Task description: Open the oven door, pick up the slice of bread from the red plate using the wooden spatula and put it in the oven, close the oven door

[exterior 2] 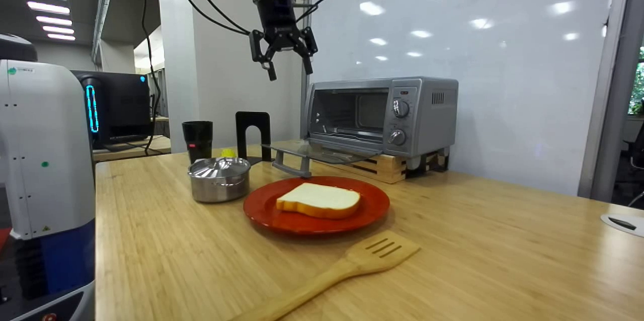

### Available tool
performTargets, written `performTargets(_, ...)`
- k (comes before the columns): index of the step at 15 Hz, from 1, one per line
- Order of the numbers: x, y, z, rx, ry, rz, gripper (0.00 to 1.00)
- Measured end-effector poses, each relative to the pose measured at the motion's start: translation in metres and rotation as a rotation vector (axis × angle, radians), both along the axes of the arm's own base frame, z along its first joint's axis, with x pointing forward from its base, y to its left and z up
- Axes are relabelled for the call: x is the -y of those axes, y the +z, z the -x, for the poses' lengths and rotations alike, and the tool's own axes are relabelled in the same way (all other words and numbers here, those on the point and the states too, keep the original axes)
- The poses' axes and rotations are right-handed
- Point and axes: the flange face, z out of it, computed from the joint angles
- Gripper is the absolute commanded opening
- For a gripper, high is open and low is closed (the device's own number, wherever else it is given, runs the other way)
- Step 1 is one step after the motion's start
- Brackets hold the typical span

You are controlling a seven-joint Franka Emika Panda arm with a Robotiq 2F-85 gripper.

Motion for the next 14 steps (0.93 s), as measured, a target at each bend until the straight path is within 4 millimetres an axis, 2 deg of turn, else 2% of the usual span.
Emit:
performTargets(3, 0.007, 0.021, 0.015, 0.042, -0.067, 0.025, 1.0)
performTargets(8, 0.025, 0.028, 0.055, 0.038, -0.125, 0.106, 1.0)
performTargets(14, 0.025, 0.031, 0.062, 0.043, -0.135, 0.106, 1.0)
